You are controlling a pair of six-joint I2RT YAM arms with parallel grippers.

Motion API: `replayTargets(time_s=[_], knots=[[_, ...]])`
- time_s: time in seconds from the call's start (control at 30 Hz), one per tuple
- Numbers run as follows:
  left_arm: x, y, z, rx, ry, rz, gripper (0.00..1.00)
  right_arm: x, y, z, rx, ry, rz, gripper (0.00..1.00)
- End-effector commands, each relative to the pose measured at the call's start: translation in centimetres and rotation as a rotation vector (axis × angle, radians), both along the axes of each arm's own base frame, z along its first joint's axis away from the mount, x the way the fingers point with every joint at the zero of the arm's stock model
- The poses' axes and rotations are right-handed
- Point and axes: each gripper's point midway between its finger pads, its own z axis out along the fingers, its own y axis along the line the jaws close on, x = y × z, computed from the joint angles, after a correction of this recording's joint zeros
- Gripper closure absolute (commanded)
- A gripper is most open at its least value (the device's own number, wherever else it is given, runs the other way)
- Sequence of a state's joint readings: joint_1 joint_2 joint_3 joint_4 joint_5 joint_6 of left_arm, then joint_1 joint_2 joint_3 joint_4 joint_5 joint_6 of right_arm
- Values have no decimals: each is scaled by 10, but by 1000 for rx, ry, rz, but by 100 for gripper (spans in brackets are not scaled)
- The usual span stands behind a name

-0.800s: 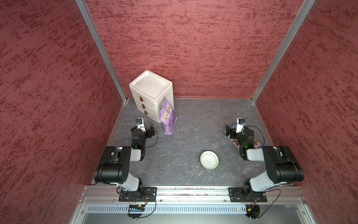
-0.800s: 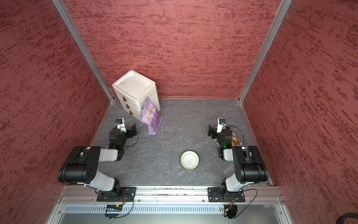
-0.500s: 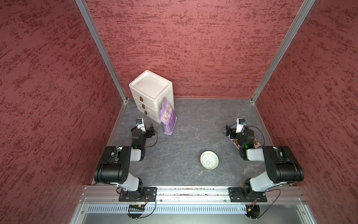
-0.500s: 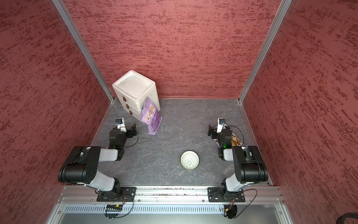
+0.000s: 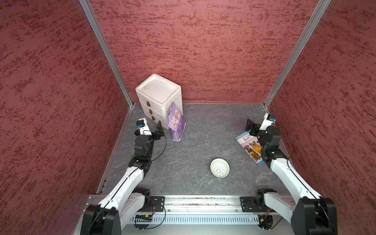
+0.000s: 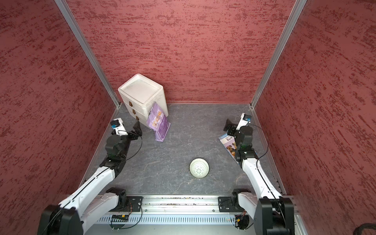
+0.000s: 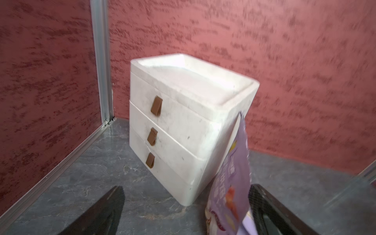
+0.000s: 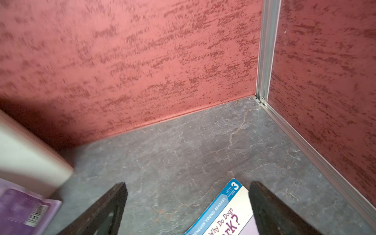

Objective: Pour the oats into the breakfast bowl
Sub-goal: Pick up the bowl from the center of the board.

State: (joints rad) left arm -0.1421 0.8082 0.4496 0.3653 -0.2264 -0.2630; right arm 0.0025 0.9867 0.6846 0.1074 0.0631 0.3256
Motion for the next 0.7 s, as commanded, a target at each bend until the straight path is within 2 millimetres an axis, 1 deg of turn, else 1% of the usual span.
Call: replayTargets(time_s=[0.0, 0.03, 0.1, 0.13, 0.17, 0.2, 0.23, 0.27, 0.3, 0.33, 0.37, 0.4, 0.47, 0.5, 0.53, 0.57, 0.6, 0.63, 0.67], knots=[[-25, 4, -38, -233, 145, -23, 0, -51, -12, -79, 241, 374, -170, 1], [-32, 1, -35, -269, 151, -48, 0, -56, -10, -81, 248, 399, -162, 1], [-44, -2, -37, -338, 219, -49, 0, -63, -3, -86, 266, 464, -130, 1], [-49, -8, -35, -359, 255, -65, 0, -68, 0, -92, 275, 511, -129, 2], [-55, -14, -39, -380, 313, -71, 1, -72, 1, -98, 277, 555, -131, 2], [-59, -24, -39, -394, 354, -94, 3, -77, -1, -105, 273, 598, -143, 1], [-62, -38, -39, -385, 393, -139, 6, -81, -2, -108, 265, 628, -155, 1], [-67, -54, -42, -381, 446, -181, 9, -84, -3, -111, 253, 651, -158, 2], [-71, -71, -44, -381, 490, -215, 10, -86, -3, -113, 246, 667, -157, 2], [-76, -94, -44, -357, 521, -290, 12, -87, -3, -114, 239, 676, -154, 2], [-83, -118, -48, -319, 571, -358, 15, -87, -3, -115, 234, 678, -152, 1], [-90, -135, -52, -282, 614, -379, 16, -88, -3, -116, 232, 677, -151, 1], [-108, -177, -57, -152, 687, -452, 17, -88, -4, -119, 230, 677, -156, 1], [-117, -193, -60, -101, 716, -455, 17, -88, -5, -121, 233, 679, -163, 1], [-123, -216, -61, -55, 735, -489, 16, -89, -4, -122, 236, 680, -160, 1], [-131, -237, -66, -23, 768, -526, 17, -88, -3, -122, 239, 677, -153, 1], [-138, -257, -72, -26, 803, -548, 17, -87, -2, -121, 242, 676, -148, 1], [-146, -279, -80, -32, 836, -599, 17, -88, -2, -121, 243, 677, -148, 2], [-154, -297, -90, -31, 875, -651, 17, -88, -1, -119, 245, 675, -145, 2]])
